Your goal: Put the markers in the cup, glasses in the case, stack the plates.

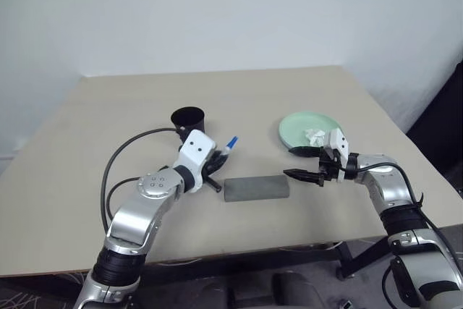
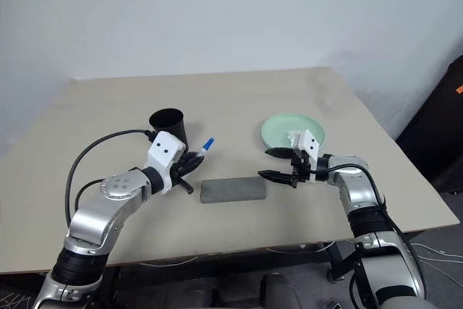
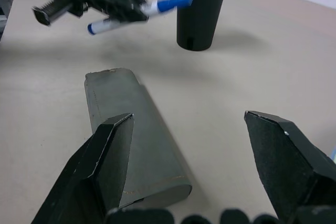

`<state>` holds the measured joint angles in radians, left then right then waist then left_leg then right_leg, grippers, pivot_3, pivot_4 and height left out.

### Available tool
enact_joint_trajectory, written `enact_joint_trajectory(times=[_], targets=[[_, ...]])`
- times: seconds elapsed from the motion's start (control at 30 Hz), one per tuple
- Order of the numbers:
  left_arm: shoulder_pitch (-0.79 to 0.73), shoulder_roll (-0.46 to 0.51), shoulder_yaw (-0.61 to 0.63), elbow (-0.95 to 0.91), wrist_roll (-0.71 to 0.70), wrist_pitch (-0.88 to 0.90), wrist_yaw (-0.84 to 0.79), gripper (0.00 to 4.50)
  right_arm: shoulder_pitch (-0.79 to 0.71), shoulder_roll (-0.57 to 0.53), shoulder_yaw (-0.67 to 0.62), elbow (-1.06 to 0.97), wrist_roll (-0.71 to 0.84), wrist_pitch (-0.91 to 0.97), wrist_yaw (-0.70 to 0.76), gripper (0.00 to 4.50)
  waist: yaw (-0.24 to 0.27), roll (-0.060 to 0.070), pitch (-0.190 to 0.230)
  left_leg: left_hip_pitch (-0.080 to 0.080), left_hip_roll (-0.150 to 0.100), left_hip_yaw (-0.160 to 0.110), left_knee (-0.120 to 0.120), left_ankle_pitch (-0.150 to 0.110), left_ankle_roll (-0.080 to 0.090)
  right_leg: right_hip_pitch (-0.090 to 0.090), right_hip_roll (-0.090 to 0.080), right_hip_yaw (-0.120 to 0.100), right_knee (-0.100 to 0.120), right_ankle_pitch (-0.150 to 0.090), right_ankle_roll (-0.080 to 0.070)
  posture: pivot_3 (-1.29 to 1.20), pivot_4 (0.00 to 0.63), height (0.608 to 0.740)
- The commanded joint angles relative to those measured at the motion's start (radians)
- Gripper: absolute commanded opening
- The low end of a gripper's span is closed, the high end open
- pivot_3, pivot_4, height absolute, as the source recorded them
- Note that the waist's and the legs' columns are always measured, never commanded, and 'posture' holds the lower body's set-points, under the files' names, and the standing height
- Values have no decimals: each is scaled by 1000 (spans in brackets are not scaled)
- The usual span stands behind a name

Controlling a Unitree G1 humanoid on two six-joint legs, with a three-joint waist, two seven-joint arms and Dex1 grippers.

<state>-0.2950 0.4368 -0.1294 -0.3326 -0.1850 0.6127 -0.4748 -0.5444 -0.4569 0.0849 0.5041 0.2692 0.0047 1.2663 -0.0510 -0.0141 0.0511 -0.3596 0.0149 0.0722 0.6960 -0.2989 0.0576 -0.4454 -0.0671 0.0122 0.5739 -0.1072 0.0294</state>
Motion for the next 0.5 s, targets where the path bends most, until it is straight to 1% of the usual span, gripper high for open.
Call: enact_joint_trajectory(times=[0.03, 0.07, 0.13, 0.2, 0.3, 0.4, 0.5], targets=[[-140, -57, 71, 161, 48, -258, 66, 124, -42, 6, -10, -3, -3, -27, -4, 3658, 3, 0, 0, 0, 0, 0, 0, 1, 0, 1, 0, 0, 0, 0, 0, 0, 0, 740], [-177, -62, 77, 228, 93, -341, 113, 124, -43, 8, -11, -1, -4, -30, -5, 3658, 2, -1, 0, 0, -1, -1, 1, 4, 4, 1, 0, 0, -1, 0, 0, 0, 0, 740], [-241, -67, 95, 356, 155, -480, 189, 124, -44, 10, -11, 3, -5, -35, -10, 3658, 2, 0, 0, 0, -1, 0, 1, 5, 4, 2, -1, 0, -1, 0, 0, 0, 0, 740], [-290, -84, 128, 468, 169, -588, 250, 124, -45, 11, -13, 5, -4, -39, -13, 3658, 0, 0, 0, 0, -1, 0, 1, 5, 5, 2, -1, 0, -1, 0, 0, 0, 0, 740], [-413, -99, 166, 739, 218, -793, 376, 124, -47, 7, -18, 2, 2, -41, -12, 3658, 3, 0, 0, 0, -1, 0, 1, 5, 5, 2, -1, 0, -1, 1, 1, 0, 0, 740], [-499, -108, 177, 946, 241, -942, 428, 124, -52, 3, -22, 2, 6, -42, -9, 3658, 3, 0, 0, -1, -2, -1, 1, 5, 5, 2, 0, 0, -1, 2, 2, 0, 0, 740], [-570, -115, 176, 1144, 252, -1074, 442, 124, -59, -1, -26, 4, 8, -44, -7, 3658, 4, -1, 0, -1, -2, -1, 0, 4, 6, 2, -1, -1, -2, 2, 2, 0, 0, 740]])
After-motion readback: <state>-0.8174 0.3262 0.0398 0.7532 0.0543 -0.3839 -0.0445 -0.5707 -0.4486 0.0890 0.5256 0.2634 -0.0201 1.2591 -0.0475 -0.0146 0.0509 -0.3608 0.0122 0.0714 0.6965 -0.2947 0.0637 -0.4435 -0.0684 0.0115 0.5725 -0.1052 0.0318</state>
